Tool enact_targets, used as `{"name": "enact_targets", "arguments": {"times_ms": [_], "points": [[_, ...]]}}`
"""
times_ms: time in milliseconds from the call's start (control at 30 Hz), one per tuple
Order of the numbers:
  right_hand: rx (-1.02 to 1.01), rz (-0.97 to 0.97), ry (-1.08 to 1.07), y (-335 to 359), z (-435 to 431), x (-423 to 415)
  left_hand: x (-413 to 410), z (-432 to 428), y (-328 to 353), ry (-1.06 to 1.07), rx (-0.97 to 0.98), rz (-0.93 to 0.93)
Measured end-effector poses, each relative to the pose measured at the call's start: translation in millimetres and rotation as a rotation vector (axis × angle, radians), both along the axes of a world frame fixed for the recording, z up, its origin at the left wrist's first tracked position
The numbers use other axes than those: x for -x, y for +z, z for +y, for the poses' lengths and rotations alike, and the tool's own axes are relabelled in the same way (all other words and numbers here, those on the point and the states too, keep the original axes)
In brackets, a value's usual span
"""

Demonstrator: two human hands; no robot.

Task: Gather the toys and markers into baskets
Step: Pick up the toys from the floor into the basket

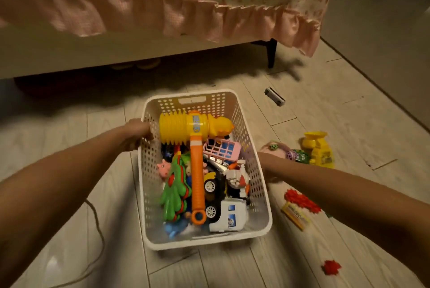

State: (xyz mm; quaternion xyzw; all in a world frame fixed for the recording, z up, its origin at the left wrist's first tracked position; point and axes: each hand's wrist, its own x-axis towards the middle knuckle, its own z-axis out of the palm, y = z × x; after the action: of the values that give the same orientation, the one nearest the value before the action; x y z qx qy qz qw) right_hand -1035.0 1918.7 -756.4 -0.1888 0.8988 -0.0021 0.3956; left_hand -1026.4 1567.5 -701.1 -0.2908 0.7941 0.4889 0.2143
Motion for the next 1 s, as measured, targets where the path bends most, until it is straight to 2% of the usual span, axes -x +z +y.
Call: {"name": "enact_targets", "arguments": {"times_ms": [133,233,433,600,700,867,1000], "points": [[-0.007,0.167,0.055,-7,-3,-1,21,-48,16,-0.048,0.057,-0.019],[0.088,0.227,0.018,-8,-8,-7,19,-75,20,-0.071,0.095,-0.068],[0.169,0.116,0.029,-29,-32,-37,8,-83,8,-0.127,0.135,-0.177],[0.086,0.068,0.084,-54,-33,-47,10,-66,4,-0.131,0.104,-0.156],[0.086,0.110,0.006,-55,-26,-25,12,-54,4,-0.147,0.098,-0.164],[0.186,0.338,-0.199,-12,-22,13,14,-42,8,-0.152,0.100,-0.162],[0.244,0.378,-0.202,-2,-36,35,11,-36,5,-0.137,0.143,-0.172]]}}
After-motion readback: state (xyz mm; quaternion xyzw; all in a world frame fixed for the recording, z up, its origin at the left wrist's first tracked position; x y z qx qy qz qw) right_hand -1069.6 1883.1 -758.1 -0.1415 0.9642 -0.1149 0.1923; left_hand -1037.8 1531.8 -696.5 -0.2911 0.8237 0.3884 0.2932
